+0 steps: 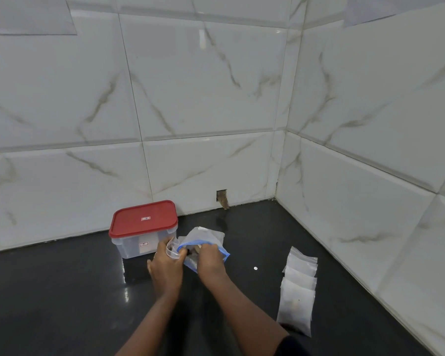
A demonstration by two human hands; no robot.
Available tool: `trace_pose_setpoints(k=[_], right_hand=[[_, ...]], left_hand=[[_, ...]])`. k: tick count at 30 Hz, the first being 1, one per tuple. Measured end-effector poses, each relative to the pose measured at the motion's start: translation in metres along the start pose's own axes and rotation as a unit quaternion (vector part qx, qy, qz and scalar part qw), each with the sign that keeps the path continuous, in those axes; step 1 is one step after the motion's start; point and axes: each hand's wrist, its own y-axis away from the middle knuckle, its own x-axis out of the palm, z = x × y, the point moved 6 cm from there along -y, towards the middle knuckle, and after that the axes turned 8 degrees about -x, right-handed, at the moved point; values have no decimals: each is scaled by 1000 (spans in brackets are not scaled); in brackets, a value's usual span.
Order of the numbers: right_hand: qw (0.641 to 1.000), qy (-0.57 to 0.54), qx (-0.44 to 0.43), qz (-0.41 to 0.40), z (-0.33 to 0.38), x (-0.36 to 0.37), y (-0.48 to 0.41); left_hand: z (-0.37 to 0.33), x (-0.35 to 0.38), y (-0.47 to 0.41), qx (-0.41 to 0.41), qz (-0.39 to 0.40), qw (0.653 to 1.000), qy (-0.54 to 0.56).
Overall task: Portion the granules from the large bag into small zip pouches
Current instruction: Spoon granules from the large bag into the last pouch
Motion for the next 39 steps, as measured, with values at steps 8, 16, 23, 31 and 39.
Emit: trace_pose_setpoints(k=[8,16,23,31,39], right_hand=[[988,-132,74,-34,-5,5,1],[965,-212,150,-37,-11,24,-4],[928,-311,205,-20,-7,41,-14],[773,-575,266,-24,-21,58,-8],[694,-663,274,-51,-48,47,2]], left_hand=[[-2,2,-1,13,0,1000,-3],[2,5,-3,28,-2,1000,-3],[1,0,-2,58,10,998,-30],[-4,17,19,154,93,979,-97],[9,47,24,171,140,965,-139]])
